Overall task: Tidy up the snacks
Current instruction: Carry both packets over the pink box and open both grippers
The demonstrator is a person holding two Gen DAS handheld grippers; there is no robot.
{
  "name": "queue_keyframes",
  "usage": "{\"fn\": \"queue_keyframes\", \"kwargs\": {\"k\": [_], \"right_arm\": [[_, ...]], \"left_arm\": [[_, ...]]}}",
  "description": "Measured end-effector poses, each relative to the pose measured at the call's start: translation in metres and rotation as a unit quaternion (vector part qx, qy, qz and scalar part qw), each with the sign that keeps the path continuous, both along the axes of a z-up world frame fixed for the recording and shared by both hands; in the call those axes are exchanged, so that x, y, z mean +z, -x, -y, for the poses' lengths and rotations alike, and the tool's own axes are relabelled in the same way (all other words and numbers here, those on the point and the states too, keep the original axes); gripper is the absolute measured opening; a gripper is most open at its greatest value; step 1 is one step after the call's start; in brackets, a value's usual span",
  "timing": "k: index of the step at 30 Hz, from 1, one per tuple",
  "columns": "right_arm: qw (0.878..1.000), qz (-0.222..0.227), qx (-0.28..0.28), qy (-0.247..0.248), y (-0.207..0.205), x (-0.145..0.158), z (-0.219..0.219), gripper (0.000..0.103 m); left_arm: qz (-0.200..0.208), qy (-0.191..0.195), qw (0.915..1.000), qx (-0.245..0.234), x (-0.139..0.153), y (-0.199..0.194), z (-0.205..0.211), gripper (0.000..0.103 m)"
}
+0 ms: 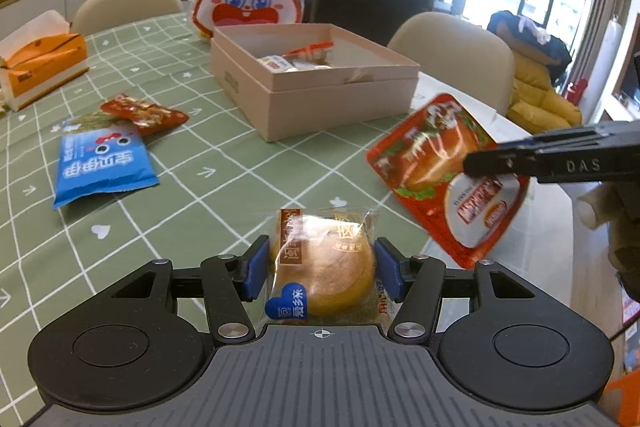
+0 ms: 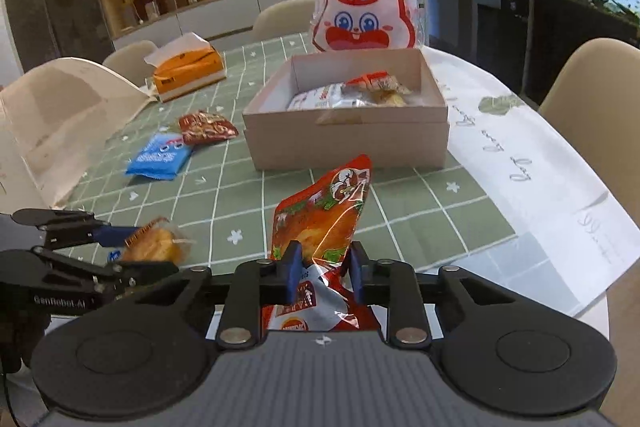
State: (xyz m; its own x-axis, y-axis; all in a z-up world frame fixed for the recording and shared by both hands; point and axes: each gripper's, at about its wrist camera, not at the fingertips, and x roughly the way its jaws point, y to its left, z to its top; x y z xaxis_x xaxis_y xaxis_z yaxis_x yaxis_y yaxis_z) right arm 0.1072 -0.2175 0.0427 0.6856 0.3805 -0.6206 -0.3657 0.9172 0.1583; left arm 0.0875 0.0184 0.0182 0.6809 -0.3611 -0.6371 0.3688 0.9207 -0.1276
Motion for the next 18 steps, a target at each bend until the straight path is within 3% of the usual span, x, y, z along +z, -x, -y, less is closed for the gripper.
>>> {"fn": "queue_keyframes", "kwargs": {"k": [12,18], "right_arm": [[0.997,0.077,0.007,0.015,0.000,0.058,0.013,0.019],[0.988,0.155,-0.012,0.004,-0.027,0.135,0.019,0.019]], "left_arm": [[0.025,0.045,0.9987,0.004,0.049,-0.017,0.014,0.062],[0.116,0.108,0.9870,0.030,0.124,-0.054,0.009,0.062]]}}
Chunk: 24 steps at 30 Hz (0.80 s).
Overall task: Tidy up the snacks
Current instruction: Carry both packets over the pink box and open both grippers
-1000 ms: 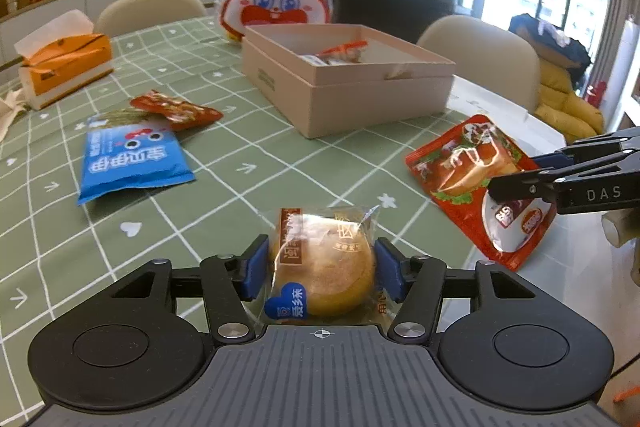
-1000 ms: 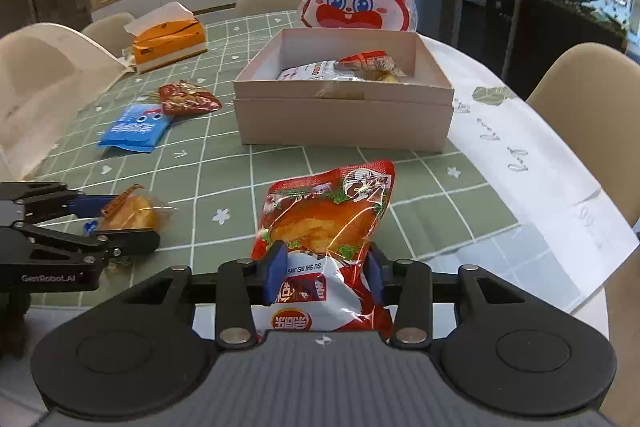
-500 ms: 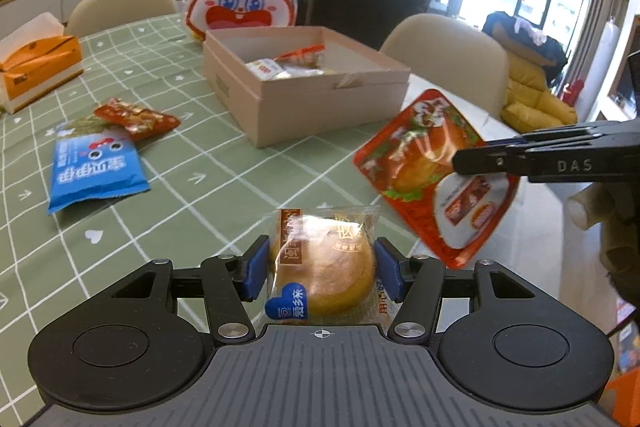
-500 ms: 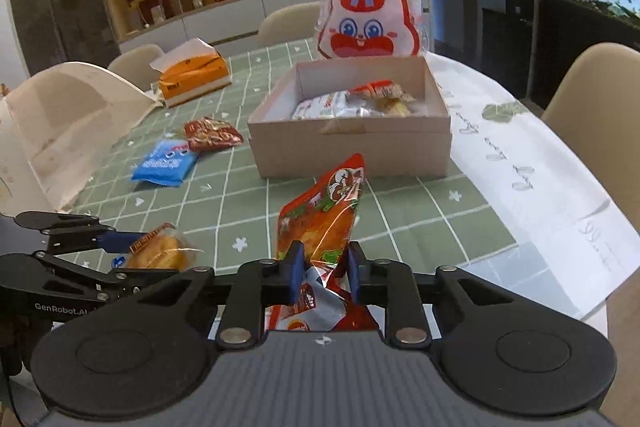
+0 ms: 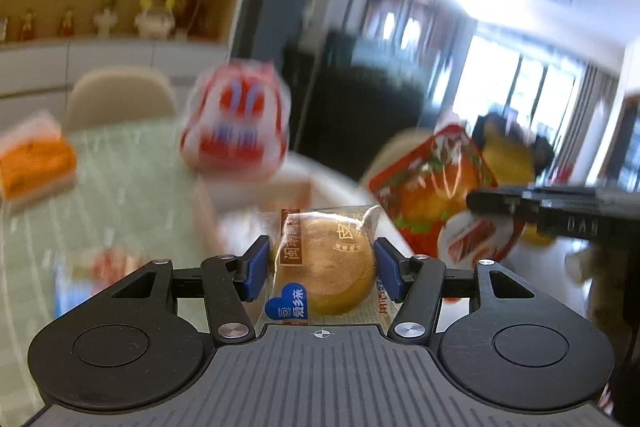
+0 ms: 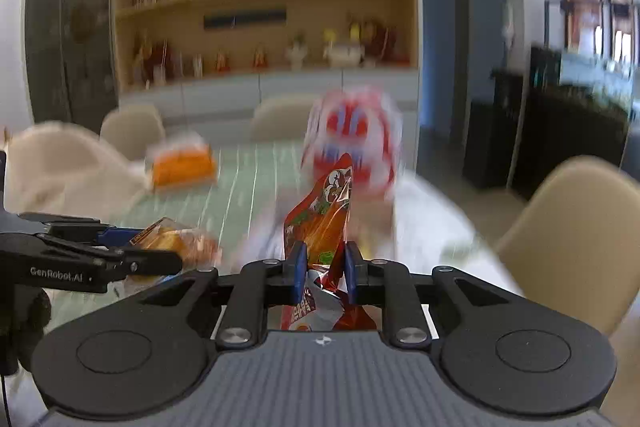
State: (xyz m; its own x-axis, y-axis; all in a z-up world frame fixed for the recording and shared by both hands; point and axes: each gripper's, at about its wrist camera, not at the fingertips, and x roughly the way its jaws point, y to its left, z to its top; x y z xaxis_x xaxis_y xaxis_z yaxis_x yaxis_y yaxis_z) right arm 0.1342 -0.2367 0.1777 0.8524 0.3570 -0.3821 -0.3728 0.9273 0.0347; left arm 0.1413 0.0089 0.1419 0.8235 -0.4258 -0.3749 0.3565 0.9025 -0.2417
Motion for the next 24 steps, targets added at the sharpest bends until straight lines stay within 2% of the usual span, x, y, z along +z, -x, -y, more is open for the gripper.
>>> {"fn": "queue_keyframes", "kwargs": {"k": [2,5,8,10,11,14,16,19,21,24], "right_arm": [[1.000,0.015,-0.009,-0.007,-0.022,0.024,-0.003,0.019],[0.999,0.027,-0.037,0.004,-0.061,0.038,-0.015,0.019],[0.998,-0.002,-0.057,0.009,-0.107,0.022,-0.023,0.019],[0.997,-0.041,-0.060,-0.002,-0.138,0.000,-0.026,0.019],[0.996,-0.063,-0.058,-0.009,-0.153,-0.013,-0.028,0.019],[0.992,-0.116,-0.045,-0.025,-0.189,-0.051,-0.037,0.019],[0.987,-0.153,-0.038,-0.031,-0.209,-0.077,-0.044,0.019],[0.980,-0.193,-0.037,-0.027,-0.227,-0.110,-0.053,0.022],[0.977,-0.207,-0.049,-0.022,-0.233,-0.122,-0.056,0.027],[0.980,-0.190,-0.063,-0.008,-0.226,-0.117,-0.057,0.047]], "left_arm": [[0.013,0.025,0.9996,0.005,0.020,-0.026,0.001,0.062],[0.014,0.007,0.9998,0.012,0.024,-0.076,0.016,0.062],[-0.043,0.006,0.9990,-0.002,-0.011,-0.131,0.026,0.062],[-0.117,0.003,0.9928,-0.028,-0.050,-0.168,0.031,0.061],[-0.140,-0.003,0.9896,-0.032,-0.066,-0.180,0.033,0.060],[-0.132,0.000,0.9908,-0.029,-0.082,-0.190,0.024,0.060],[-0.126,0.025,0.9912,-0.032,-0.075,-0.187,0.011,0.060],[-0.109,0.026,0.9937,-0.007,-0.060,-0.175,-0.015,0.060],[-0.107,0.016,0.9938,0.026,-0.058,-0.166,-0.040,0.060],[-0.111,-0.006,0.9887,0.101,-0.063,-0.148,-0.079,0.060]]}}
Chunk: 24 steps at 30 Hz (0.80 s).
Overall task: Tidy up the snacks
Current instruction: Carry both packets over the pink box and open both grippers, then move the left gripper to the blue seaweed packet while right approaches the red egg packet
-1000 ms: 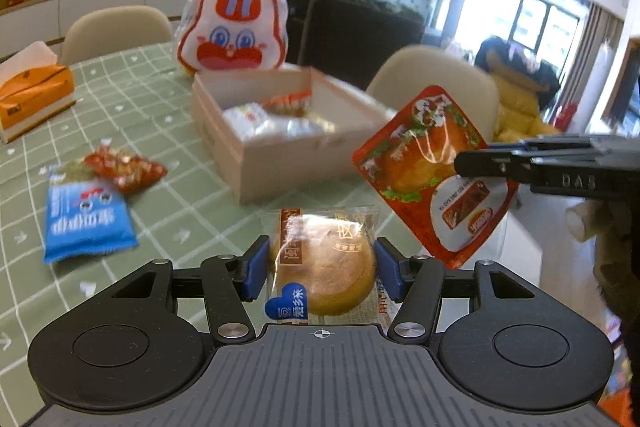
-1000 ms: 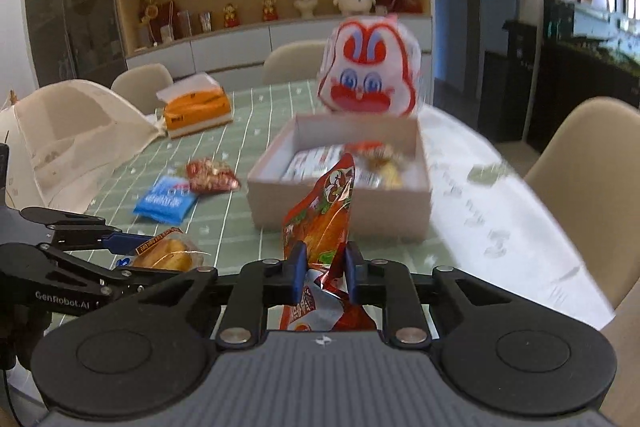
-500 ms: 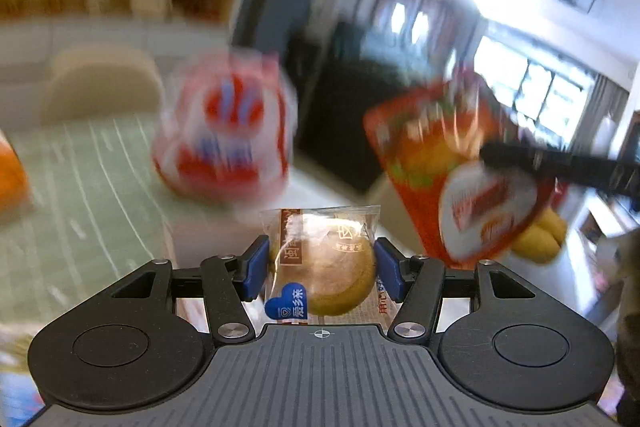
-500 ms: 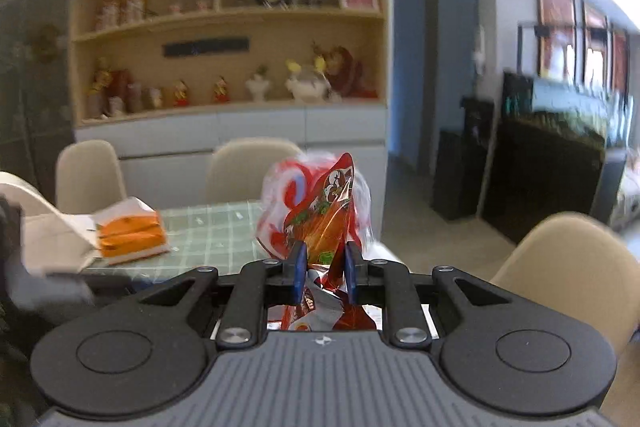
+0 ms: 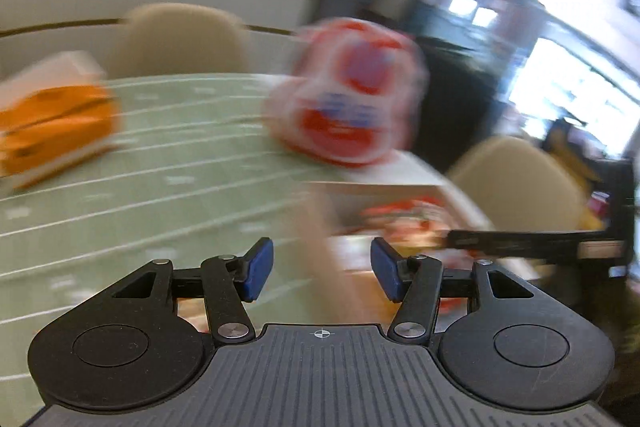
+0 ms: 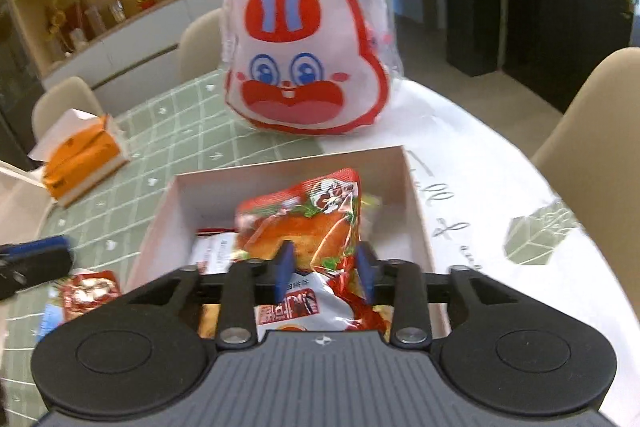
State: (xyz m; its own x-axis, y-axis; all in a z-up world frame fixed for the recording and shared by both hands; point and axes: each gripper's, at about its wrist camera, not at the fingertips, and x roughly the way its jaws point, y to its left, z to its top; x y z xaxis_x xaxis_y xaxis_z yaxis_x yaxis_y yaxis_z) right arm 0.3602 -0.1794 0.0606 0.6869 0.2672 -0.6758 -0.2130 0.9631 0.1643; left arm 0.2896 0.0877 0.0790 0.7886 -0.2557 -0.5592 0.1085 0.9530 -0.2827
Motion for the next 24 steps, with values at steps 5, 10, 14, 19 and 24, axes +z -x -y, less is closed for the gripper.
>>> {"fn": "queue_keyframes", "kwargs": {"k": [5,10,14,19,24], "right_arm": [[0.997,0.077,0.025,0.021,0.036,0.032,-0.027,0.062],[0.991,0.085,0.102,-0.003,0.065,0.045,-0.092,0.075],[0.986,0.050,0.158,0.014,0.075,0.026,-0.161,0.077],[0.982,0.018,0.166,0.090,0.067,-0.022,-0.232,0.077],[0.984,0.011,0.143,0.109,0.058,-0.042,-0.244,0.077]], "left_arm": [[-0.010,-0.007,0.9961,0.088,-0.014,0.037,-0.059,0.060],[-0.008,0.015,0.9924,0.122,-0.026,0.075,-0.097,0.060],[-0.019,0.031,0.9920,0.121,-0.039,0.094,-0.111,0.060],[-0.023,0.057,0.9907,0.122,-0.052,0.113,-0.128,0.060],[-0.023,0.085,0.9902,0.108,-0.056,0.113,-0.138,0.060]]}}
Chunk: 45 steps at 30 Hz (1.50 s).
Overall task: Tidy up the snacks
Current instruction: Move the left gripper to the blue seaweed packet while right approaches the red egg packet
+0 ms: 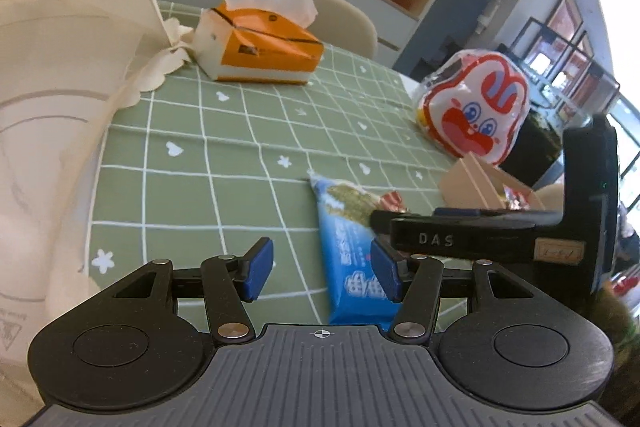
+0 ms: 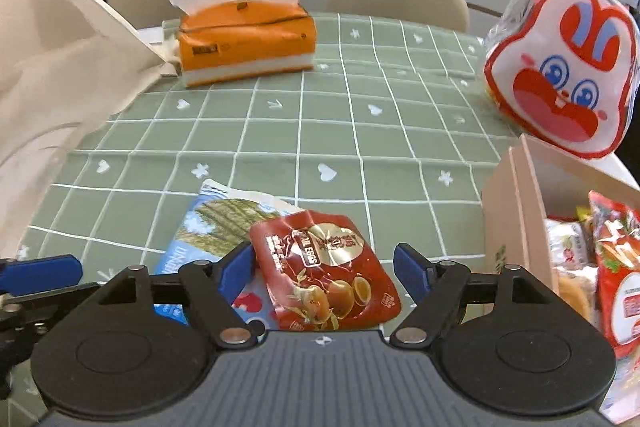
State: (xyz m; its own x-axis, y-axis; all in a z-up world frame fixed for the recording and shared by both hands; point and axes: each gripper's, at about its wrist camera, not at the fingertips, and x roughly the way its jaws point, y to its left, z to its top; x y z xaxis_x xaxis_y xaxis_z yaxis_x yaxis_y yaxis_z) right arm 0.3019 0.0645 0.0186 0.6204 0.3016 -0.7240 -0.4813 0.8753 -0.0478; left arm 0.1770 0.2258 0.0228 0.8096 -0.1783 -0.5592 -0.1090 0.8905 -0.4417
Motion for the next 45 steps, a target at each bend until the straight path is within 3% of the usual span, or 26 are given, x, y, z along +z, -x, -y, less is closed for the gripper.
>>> {"fn": "queue_keyframes", "kwargs": {"k": [3,7,11,15,20,26,29,30,32,39,45], "right_arm": [[1.000,-0.018,-0.006,-0.024,0.001,-0.002,0.009,0.076],[0.998,-0.037,-0.012,-0.055,0.009,-0.003,0.025,0.056],[0.998,-0.031,0.015,-0.045,0.035,-0.003,0.034,0.052],[0.999,-0.020,0.039,-0.033,0.070,-0.004,0.047,0.052],[0.998,-0.009,0.029,-0.047,0.103,-0.004,0.080,0.052],[0.998,0.034,0.020,-0.051,0.134,-0.010,0.116,0.052],[0.998,0.047,0.018,-0.048,0.140,-0.020,0.127,0.060],[0.998,0.041,0.015,-0.046,0.140,-0.022,0.129,0.067],[0.996,0.034,0.014,-0.078,0.137,-0.020,0.138,0.069],[0.994,0.020,0.013,-0.107,0.134,-0.022,0.145,0.074],[0.993,0.015,0.012,-0.119,0.134,-0.023,0.149,0.075]], "left_arm": [[0.000,-0.002,1.0000,0.008,-0.003,-0.001,-0.005,0.060],[-0.005,0.012,0.9999,0.011,-0.006,-0.002,-0.010,0.060],[-0.003,0.017,0.9999,0.001,-0.005,-0.001,-0.007,0.060],[-0.004,0.013,0.9998,-0.015,-0.005,-0.001,0.001,0.060],[-0.005,-0.011,0.9995,-0.028,-0.002,0.001,0.013,0.060],[0.011,-0.034,0.9994,-0.002,0.009,0.001,0.011,0.060],[-0.006,-0.022,0.9993,0.030,0.004,-0.012,0.006,0.060],[-0.011,-0.019,0.9992,0.032,0.001,-0.017,0.007,0.060],[-0.022,-0.021,0.9993,0.022,-0.003,-0.028,0.015,0.060],[-0.036,-0.106,0.9936,-0.009,-0.005,-0.062,0.064,0.060],[-0.031,-0.196,0.9787,-0.050,-0.012,-0.081,0.110,0.061]]}}
